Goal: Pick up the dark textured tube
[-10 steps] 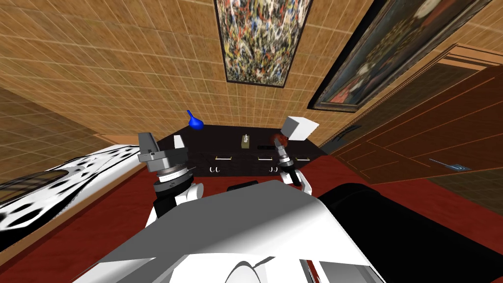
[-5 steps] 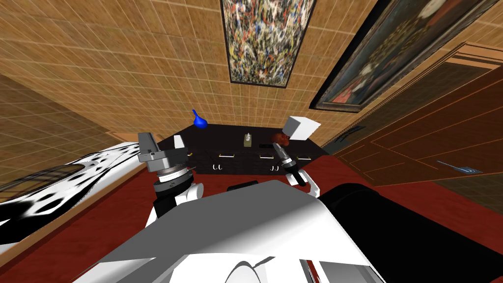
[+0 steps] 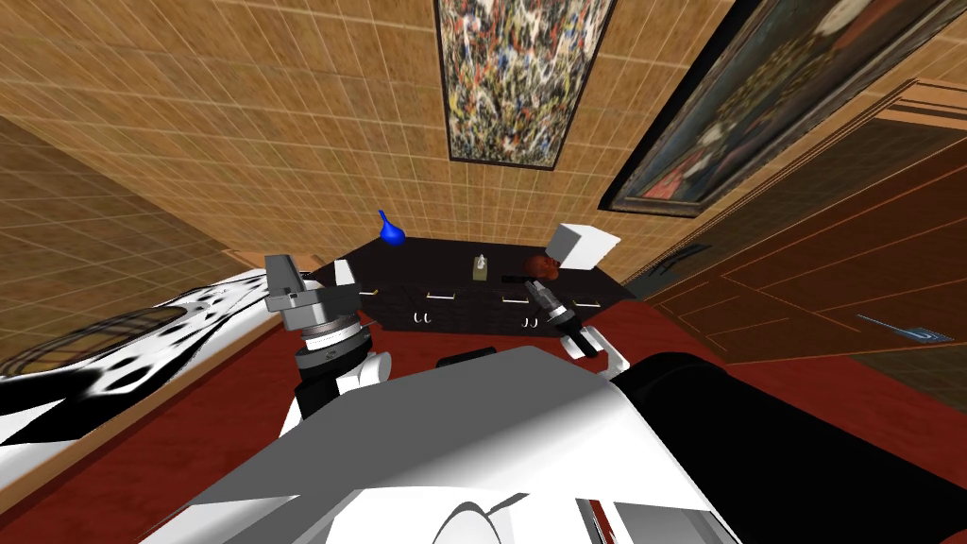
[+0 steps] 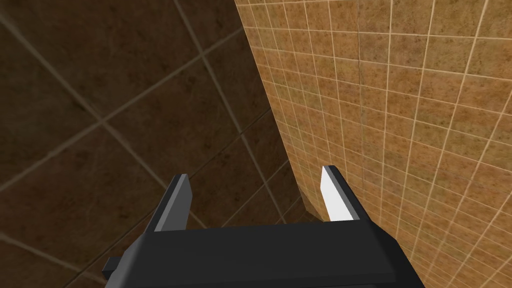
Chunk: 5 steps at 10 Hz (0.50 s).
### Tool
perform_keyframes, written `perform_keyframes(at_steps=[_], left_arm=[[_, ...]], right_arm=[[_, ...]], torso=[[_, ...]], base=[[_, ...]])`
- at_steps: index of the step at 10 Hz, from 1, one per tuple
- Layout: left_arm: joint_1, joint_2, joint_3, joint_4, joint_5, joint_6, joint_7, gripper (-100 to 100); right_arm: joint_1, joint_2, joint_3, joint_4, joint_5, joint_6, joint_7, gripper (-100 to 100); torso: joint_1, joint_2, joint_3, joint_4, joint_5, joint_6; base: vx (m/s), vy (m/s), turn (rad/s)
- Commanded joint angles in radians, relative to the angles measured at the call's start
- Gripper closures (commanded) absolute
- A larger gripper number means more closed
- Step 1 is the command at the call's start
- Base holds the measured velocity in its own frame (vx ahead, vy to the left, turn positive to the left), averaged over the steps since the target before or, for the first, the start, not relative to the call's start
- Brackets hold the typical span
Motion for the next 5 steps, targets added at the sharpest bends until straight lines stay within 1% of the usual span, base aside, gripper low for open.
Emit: perform_keyframes(at_steps=[1, 2, 3, 4, 5], left_arm=[[0.0, 0.0, 0.0, 0.0, 0.0, 0.0, 0.0, 0], [0.0, 0.0, 0.0, 0.0, 0.0, 0.0, 0.0, 0], [0.0, 0.0, 0.0, 0.0, 0.0, 0.0, 0.0, 0], [0.0, 0.0, 0.0, 0.0, 0.0, 0.0, 0.0, 0], [0.0, 0.0, 0.0, 0.0, 0.0, 0.0, 0.0, 0]], right_arm=[[0.013, -0.05, -0.016, 0.045, 0.033, 0.001, 0.009, -100], [0.013, -0.075, -0.016, 0.045, 0.033, 0.001, 0.009, -100], [0.025, -0.102, -0.027, 0.083, 0.063, 0.004, 0.018, -100], [0.025, -0.129, -0.027, 0.083, 0.063, 0.004, 0.018, -100], [0.037, -0.159, -0.036, 0.119, 0.093, 0.007, 0.028, -100]], torso=[[0.0, 0.0, 0.0, 0.0, 0.0, 0.0], [0.001, 0.0, 0.0, 0.0, 0.0, 0.0], [0.0, 0.0, 0.0, 0.0, 0.0, 0.0], [0.001, 0.0, 0.0, 0.0, 0.0, 0.0], [0.0, -0.001, 0.0, 0.0, 0.0, 0.0]], base=[[-0.03, 0.045, 0.073], [-0.027, 0.042, 0.034], [-0.028, 0.05, 0.083], [-0.024, 0.041, 0.037], [-0.02, 0.051, 0.08]])
